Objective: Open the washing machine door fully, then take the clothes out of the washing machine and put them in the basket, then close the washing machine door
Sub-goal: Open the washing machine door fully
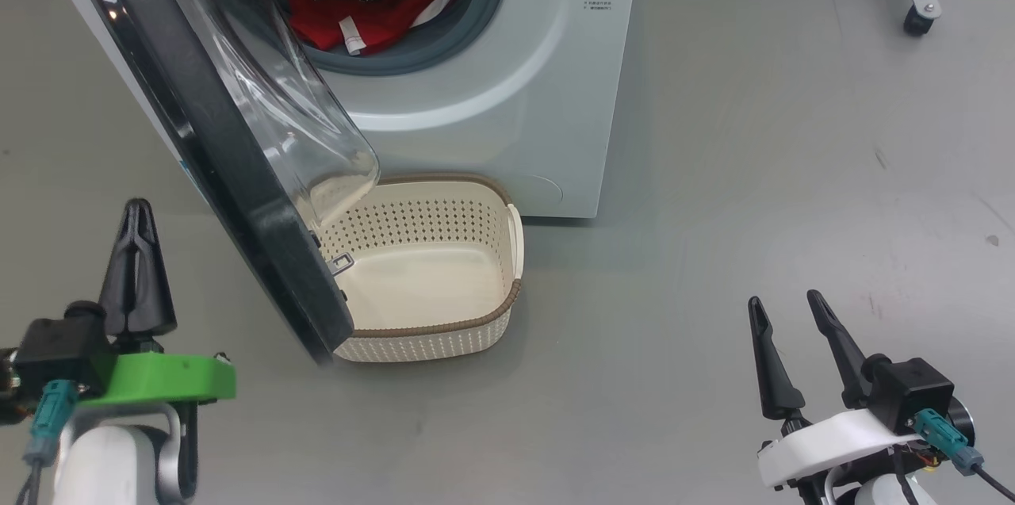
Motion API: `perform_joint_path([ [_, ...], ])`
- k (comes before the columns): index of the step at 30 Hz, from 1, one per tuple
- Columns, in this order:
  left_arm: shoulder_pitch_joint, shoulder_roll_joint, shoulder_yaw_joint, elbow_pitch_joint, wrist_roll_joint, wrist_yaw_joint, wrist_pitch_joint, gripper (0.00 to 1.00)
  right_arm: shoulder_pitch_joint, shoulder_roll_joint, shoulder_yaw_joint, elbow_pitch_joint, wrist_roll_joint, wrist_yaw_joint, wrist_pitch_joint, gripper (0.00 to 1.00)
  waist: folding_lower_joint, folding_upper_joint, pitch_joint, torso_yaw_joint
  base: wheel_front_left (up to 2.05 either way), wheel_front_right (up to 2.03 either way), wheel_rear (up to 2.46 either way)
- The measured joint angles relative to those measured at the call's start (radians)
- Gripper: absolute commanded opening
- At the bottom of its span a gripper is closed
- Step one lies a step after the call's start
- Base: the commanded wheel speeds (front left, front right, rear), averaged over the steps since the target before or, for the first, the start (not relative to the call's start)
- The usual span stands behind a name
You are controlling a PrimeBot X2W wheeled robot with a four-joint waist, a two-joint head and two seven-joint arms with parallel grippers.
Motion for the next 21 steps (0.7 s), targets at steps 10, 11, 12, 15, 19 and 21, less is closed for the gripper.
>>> perform_joint_path([
  [10,-0.078,0.004,0.025,-0.117,-0.011,-0.009,-0.005,0.00,0.002,0.015,-0.003,0.007,-0.010,0.011,0.000,1.00,0.0000,0.0000,-0.010,0.000,0.00,0.00,0.00],
  [11,-0.085,0.004,0.022,-0.128,-0.011,-0.011,-0.006,0.00,0.002,0.016,-0.004,0.007,-0.012,0.012,0.000,1.00,0.0000,0.0000,-0.011,-0.001,0.00,0.00,0.00],
  [12,-0.091,0.005,0.019,-0.139,-0.010,-0.012,-0.006,0.00,0.002,0.017,-0.004,0.008,-0.015,0.016,0.000,1.00,0.0000,0.0000,-0.011,-0.002,0.00,0.00,0.00],
  [15,-0.106,0.010,0.001,-0.168,-0.001,-0.023,-0.006,0.00,0.003,0.018,-0.006,0.011,-0.016,0.021,0.000,1.00,0.0000,0.0000,-0.013,-0.006,0.00,0.00,0.00],
  [19,-0.117,0.020,-0.043,-0.194,0.031,-0.046,-0.006,0.00,0.004,0.023,-0.008,0.015,-0.017,0.025,0.000,1.00,0.0000,0.0000,-0.015,-0.012,0.00,0.00,0.00],
  [21,-0.117,0.018,-0.068,-0.195,0.036,-0.054,-0.006,0.00,0.004,0.026,-0.008,0.017,-0.018,0.026,0.000,1.00,0.0000,0.0000,-0.016,-0.015,0.00,0.00,0.00],
])
